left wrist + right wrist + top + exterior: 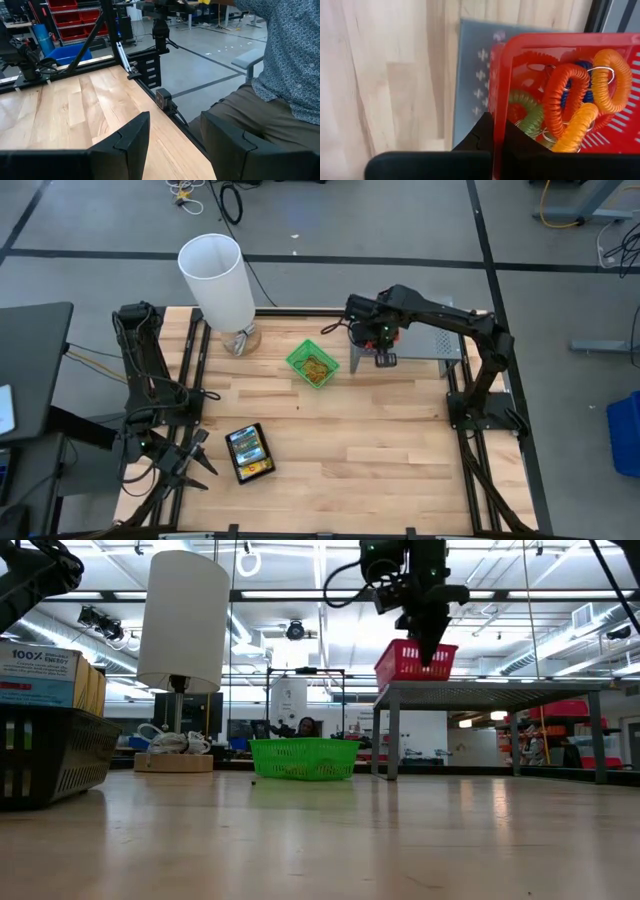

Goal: Pick & Place Office Desk Supplies
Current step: Put the red bin on the shelf

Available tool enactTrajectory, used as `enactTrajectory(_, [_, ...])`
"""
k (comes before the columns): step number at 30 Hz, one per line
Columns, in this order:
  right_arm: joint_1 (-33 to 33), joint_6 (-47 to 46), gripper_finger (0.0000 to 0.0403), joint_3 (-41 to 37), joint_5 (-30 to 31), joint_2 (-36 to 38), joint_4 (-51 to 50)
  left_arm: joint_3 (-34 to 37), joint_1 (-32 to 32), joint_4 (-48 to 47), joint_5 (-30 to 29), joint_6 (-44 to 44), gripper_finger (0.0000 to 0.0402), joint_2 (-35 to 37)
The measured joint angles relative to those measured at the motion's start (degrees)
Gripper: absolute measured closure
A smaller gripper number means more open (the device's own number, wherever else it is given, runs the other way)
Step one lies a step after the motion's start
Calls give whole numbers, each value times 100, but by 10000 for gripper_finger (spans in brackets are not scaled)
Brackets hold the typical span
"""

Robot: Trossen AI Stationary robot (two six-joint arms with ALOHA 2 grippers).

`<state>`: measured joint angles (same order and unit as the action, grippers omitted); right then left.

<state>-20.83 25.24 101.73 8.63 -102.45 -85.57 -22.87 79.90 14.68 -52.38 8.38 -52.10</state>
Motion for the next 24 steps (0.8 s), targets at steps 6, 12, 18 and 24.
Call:
enactTrajectory(6, [81,-84,403,0,-12,-2,189,0,0,1,-7,7,220,0])
enactTrajectory(12, [34,-384,403,0,-8,-2,49,0,0,2,-11,75,220,0])
enactTrajectory(18, [34,-400,403,0,-5,-2,-64,0,1,4,-11,88,220,0])
enactTrajectory(24, [34,-550,380,0,80,-2,-74,0,0,6,-11,122,220,0])
